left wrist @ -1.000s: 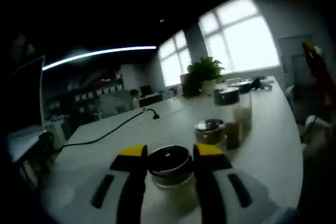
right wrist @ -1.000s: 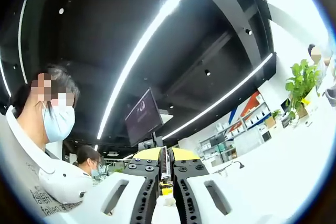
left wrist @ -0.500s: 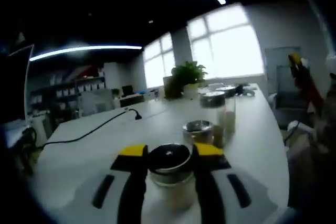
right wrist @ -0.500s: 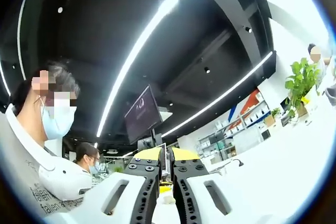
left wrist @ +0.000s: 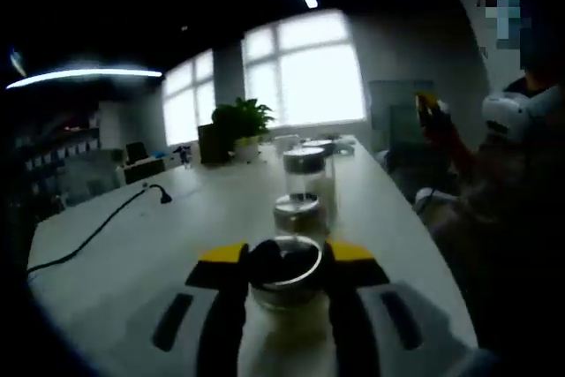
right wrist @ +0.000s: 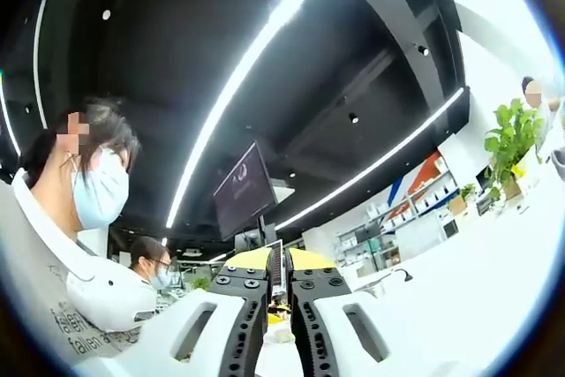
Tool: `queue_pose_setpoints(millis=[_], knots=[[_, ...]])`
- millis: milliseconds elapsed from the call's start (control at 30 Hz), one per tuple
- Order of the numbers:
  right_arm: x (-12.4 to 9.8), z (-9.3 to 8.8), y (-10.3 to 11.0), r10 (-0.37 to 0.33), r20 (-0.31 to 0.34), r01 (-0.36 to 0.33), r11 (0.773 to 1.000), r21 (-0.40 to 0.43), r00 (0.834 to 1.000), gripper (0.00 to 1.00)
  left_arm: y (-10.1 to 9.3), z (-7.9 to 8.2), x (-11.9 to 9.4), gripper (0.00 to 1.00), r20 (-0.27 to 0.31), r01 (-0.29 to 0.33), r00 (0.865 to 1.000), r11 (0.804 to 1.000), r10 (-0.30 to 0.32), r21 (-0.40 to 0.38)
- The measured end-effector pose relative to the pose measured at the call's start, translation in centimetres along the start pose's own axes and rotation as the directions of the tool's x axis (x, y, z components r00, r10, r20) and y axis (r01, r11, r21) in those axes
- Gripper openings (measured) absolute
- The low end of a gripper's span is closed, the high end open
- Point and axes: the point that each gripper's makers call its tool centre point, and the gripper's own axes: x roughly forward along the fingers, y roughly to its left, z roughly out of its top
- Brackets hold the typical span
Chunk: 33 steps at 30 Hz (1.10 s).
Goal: Rotate the seasoning bottle until the label or dispensing opening points toward the visible target arrow and the bottle remains upright within the marked orientation range
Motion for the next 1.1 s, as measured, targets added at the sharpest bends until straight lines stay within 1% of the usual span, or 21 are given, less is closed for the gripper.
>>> queue_pose_setpoints(millis=[67,133,233,300,400,467,533,567,600,633,667,700,767,867,900,933,967,1000,1033,1067,1100], knots=[[0.0,0.0,0.0,0.002,0.002,-0.002,1.0,0.006,1.0,0.03,-0.4,0.0,0.1,0.35,-0.014,0.031,0.999,0.999,-0.03,0.013],[0.0,0.0,-0.1,-0.003,0.001,0.003,1.0,0.007,1.0,0.03,-0.6,0.0,0.1,0.35,-0.009,0.074,0.997,0.997,-0.074,0.027],[-0.1,0.2,-0.2,-0.006,0.008,0.006,1.0,0.007,1.0,0.03,-0.5,0.0,0.0,0.35,-0.003,0.099,0.995,0.995,-0.099,0.002],[-0.1,0.2,-0.2,-0.007,0.012,0.006,1.0,0.007,1.0,0.03,-0.8,0.1,0.1,0.36,0.001,0.106,0.994,0.994,-0.106,-0.006],[-0.2,0.2,-0.5,-0.019,0.004,0.019,1.0,-0.007,1.0,0.03,-0.7,0.1,0.0,0.36,0.033,0.093,0.995,0.995,-0.091,-0.041],[-0.4,0.5,-0.9,-0.026,0.011,0.026,1.0,-0.007,1.0,0.03,-0.1,0.4,-0.4,0.37,0.068,0.061,0.996,0.997,-0.057,-0.046],[-0.5,0.9,-1.1,-0.035,0.022,0.035,0.999,-0.01,0.999,0.03,0.3,1.3,-0.8,0.49,0.131,0.021,0.991,0.997,-0.011,-0.076],[-0.5,0.9,-1.1,-0.036,0.023,0.036,0.999,-0.011,0.999,0.03,0.6,1.9,-1.2,0.55,0.169,0.006,0.986,0.994,0.013,-0.113],[-0.5,0.9,-1.1,-0.035,0.025,0.035,0.999,-0.01,0.999,0.03,0.7,2.7,-1.6,0.61,0.222,0.005,0.975,0.989,0.029,-0.15],[-0.5,0.9,-1.1,-0.034,0.025,0.034,0.999,-0.009,0.999,0.03,1.0,3.4,-2.0,0.61,0.261,-0.006,0.964,0.984,0.054,-0.181],[-0.4,0.8,-1.0,-0.033,0.024,0.033,0.999,-0.008,0.999,0.03,1.3,3.8,-2.5,0.59,0.282,-0.028,0.955,0.978,0.087,-0.207],[-0.4,0.7,-1.0,-0.033,0.021,0.033,0.999,-0.008,0.999,0.03,1.6,4.0,-2.7,0.55,0.286,-0.06,0.95,0.973,0.125,-0.225],[-0.3,0.5,-1.1,-0.035,0.017,0.035,0.999,-0.007,0.999,0.03,2.0,4.0,-3.1,0.54,0.268,-0.15,0.942,0.968,0.201,-0.201],[-0.3,0.4,-1.3,-0.041,0.013,0.041,0.999,-0.002,0.999,0.03,1.8,3.4,-3.2,0.56,0.184,-0.261,0.938,0.947,0.294,-0.185],[-0.3,0.4,-1.4,-0.045,0.013,0.045,0.999,0.0,0.999,0.03,2.0,3.1,-3.4,0.56,0.139,-0.302,0.934,0.934,0.33,-0.193],[-0.3,0.4,-1.5,-0.051,0.012,0.051,0.999,0.003,0.999,0.03,2.1,3.0,-3.4,0.58,0.107,-0.329,0.93,0.925,0.352,-0.187],[-0.3,0.4,-1.7,-0.058,0.014,0.058,0.998,0.006,0.998,0.03,2.4,2.8,-3.7,0.59,0.069,-0.367,0.919,0.905,0.389,-0.217],[-0.3,0.5,-1.8,-0.062,0.016,0.062,0.998,0.008,0.998,0.03,2.5,3.0,-3.8,0.61,0.059,-0.387,0.91,0.893,0.41,-0.231],[-0.4,0.6,-1.8,-0.064,0.018,0.064,0.998,0.01,0.998,0.03,2.7,3.0,-4.0,0.61,0.032,-0.41,0.9,0.871,0.434,-0.271],[-0.4,0.6,-1.9,-0.068,0.022,0.068,0.998,0.011,0.997,0.03,2.8,3.4,-4.1,0.61,0.038,-0.424,0.892,0.862,0.451,-0.279],[-0.5,0.7,-1.9,-0.073,0.027,0.072,0.997,0.01,0.997,0.03,2.6,3.9,-4.2,0.62,0.054,-0.428,0.888,0.863,0.457,-0.269]])
